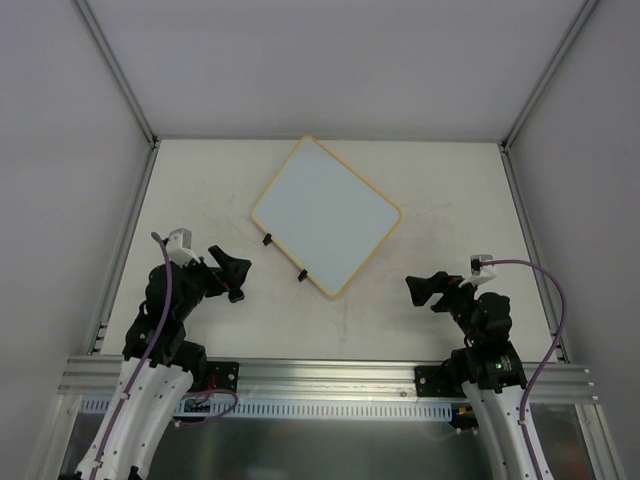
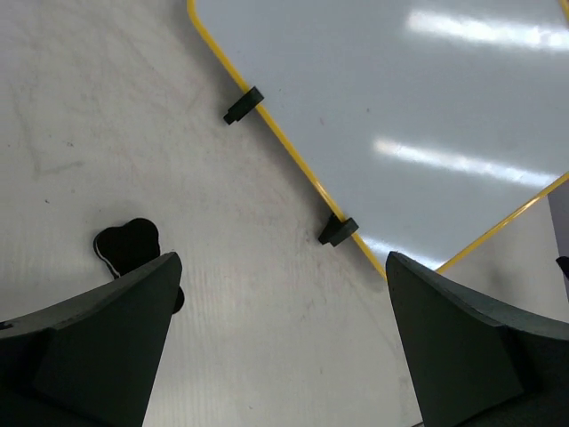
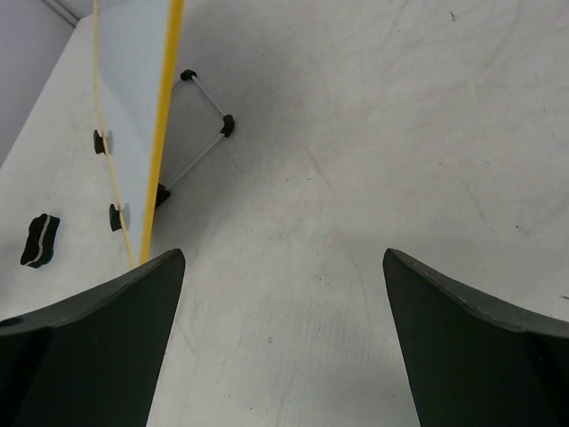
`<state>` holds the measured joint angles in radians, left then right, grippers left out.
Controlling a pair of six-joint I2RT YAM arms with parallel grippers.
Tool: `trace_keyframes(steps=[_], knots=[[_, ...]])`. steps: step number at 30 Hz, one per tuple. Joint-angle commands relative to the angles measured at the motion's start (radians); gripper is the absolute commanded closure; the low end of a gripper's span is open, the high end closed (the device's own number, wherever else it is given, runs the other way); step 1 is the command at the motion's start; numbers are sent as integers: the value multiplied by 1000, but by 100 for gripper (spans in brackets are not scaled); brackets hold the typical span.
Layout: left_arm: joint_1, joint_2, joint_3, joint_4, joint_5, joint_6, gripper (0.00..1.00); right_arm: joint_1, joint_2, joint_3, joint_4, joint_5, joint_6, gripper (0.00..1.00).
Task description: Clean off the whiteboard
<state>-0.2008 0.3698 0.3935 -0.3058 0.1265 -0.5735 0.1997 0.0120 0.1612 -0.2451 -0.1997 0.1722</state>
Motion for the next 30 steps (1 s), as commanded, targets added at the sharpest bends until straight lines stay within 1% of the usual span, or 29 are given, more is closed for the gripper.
trace_keyframes(steps=[1, 7, 8, 9, 12, 16, 22, 30], knots=[[11, -115, 11, -1, -27, 35, 1, -3, -12, 66, -69, 74, -16, 1], [9, -352, 18, 0, -62, 70, 1, -3, 45, 130, -108, 103, -30, 1], [9, -367, 19, -1, -62, 80, 1, -3, 46, 142, -114, 105, -36, 1], [9, -428, 24, -1, -67, 83, 1, -5, 48, 156, -121, 120, -48, 1], [9, -468, 34, -1, -82, 98, 1, -3, 42, 207, -152, 147, -65, 1], [9, -453, 57, -3, -74, 109, 1, -2, 36, 231, -148, 186, -65, 1], [9, -398, 77, -6, -48, 118, 1, -3, 77, 291, -141, 186, -108, 1], [9, -407, 74, -7, -53, 116, 1, -3, 105, 305, -135, 186, -114, 1]])
